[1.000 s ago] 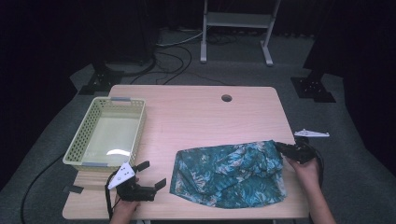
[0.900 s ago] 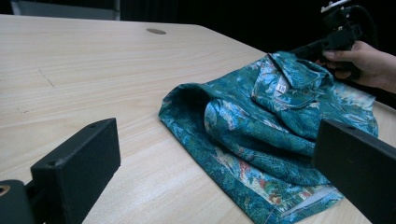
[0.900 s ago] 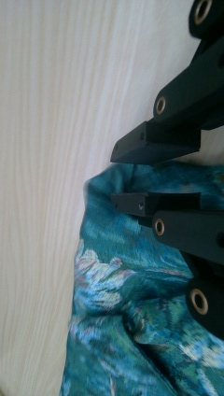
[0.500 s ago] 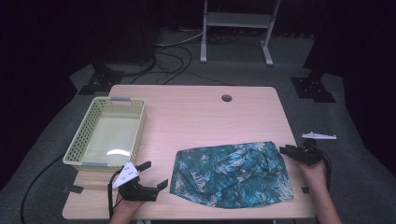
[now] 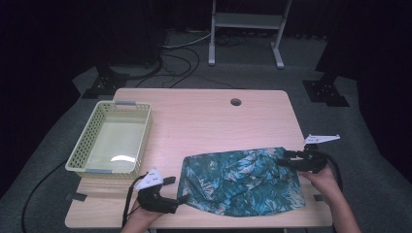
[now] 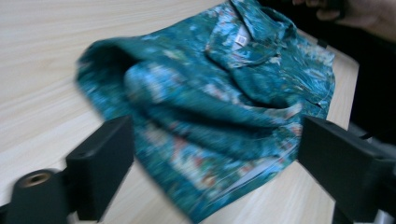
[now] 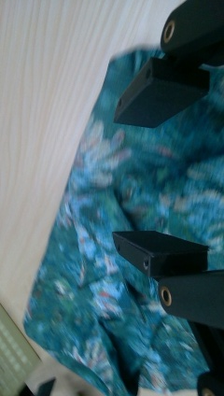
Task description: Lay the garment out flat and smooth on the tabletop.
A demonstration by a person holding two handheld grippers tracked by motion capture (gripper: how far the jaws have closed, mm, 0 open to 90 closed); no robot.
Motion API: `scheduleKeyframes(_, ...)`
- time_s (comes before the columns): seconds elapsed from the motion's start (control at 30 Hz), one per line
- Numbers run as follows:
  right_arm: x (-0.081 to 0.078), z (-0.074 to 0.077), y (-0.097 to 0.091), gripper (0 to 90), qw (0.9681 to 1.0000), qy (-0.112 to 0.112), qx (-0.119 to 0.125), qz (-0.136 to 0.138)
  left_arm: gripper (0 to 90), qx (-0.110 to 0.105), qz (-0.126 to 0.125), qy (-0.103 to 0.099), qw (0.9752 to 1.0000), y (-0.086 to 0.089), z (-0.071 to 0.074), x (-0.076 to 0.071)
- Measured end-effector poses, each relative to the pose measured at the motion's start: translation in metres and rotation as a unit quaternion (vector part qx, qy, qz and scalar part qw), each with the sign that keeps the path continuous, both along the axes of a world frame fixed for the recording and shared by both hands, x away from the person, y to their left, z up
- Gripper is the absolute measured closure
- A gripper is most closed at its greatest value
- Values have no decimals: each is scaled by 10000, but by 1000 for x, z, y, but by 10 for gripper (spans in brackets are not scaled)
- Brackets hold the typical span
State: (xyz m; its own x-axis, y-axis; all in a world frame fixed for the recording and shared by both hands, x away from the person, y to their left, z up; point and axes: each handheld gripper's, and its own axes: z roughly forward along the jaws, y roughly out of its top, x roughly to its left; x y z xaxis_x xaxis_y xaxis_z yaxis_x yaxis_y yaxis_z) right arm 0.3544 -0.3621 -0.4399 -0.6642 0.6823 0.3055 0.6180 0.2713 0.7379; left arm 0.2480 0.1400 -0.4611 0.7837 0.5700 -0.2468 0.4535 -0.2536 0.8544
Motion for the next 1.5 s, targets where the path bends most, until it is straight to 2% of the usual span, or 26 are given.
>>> scheduleKeyframes(0.03, 0, 0, 4, 365, 10000, -15, -45, 87, 123, 81, -136, -5, 9999, -8, 3, -2)
scheduleKeyframes(0.1, 2, -2, 11, 365, 9995, 91, -97, 278, 123, 408, -314, -96, 9986, -26, 7, -6)
scheduleKeyframes(0.17, 4, -6, 17, 365, 9988, 185, -214, 390, 123, 655, -495, -118, 9966, -42, 9, -8)
scheduleKeyframes(0.23, 6, -9, 21, 365, 9981, 271, -260, 485, 124, 784, -714, -96, 9943, -56, 11, -8)
scheduleKeyframes(0.3, 6, -12, 23, 365, 9974, 334, -299, 562, 176, 1033, -810, -105, 9913, -68, 10, -7)
scheduleKeyframes(0.37, 6, -14, 25, 365, 9969, 383, -327, 601, 179, 1083, -878, -75, 9902, -77, 7, -4)
scheduleKeyframes(0.47, 5, -17, 27, 366, 9960, 423, -414, 666, 220, 1283, -919, -13, 9875, -84, 4, 3)
scheduleKeyframes(0.53, 5, -19, 26, 382, 9952, 478, -463, 713, 286, 1365, -992, 12, 9857, -86, 2, 6)
scheduleKeyframes(0.6, 4, -20, 27, 390, 9947, 513, -440, 771, 332, 1375, -828, 97, 9870, -87, -1, 8)
scheduleKeyframes(0.7, 1, -18, 30, 446, 9936, 456, -424, 945, 419, 1449, -771, 173, 9863, -86, -5, 11)
scheduleKeyframes(0.77, -2, -17, 33, 486, 9928, 412, -489, 1011, 453, 1413, -739, 234, 9869, -85, -6, 13)
scheduleKeyframes(0.87, -3, -16, 35, 592, 9920, 418, -535, 1067, 559, 1436, -716, 230, 9868, -84, -6, 15)
scheduleKeyframes(0.93, -4, -16, 35, 687, 9910, 427, -552, 1146, 660, 1439, -690, 169, 9870, -83, -5, 14)
scheduleKeyframes(1.0, -6, -16, 36, 813, 9892, 453, -588, 1264, 771, 1402, -768, 217, 9869, -82, -3, 15)
scheduleKeyframes(1.07, -8, -15, 36, 863, 9880, 463, -562, 1365, 834, 1438, -843, 270, 9856, -80, 0, 17)
scheduleKeyframes(1.17, -12, -12, 37, 874, 9862, 440, -451, 1530, 864, 1473, -854, 215, 9852, -78, 9, 20)
scheduleKeyframes(1.2, -13, -11, 36, 874, 9862, 382, -407, 1559, 864, 1442, -858, 156, 9857, -77, 12, 20)
scheduleKeyframes(1.33, -19, -4, 35, 874, 9866, 287, -243, 1590, 874, 1522, -826, 18, 9849, -73, 26, 26)
scheduleKeyframes(1.37, -21, -2, 34, 873, 9866, 223, -212, 1604, 877, 1551, -753, -34, 9850, -71, 30, 29)
scheduleKeyframes(1.5, -29, 8, 27, 870, 9875, 82, 129, 1568, 881, 1427, -538, -3, 9883, -59, 41, 50)
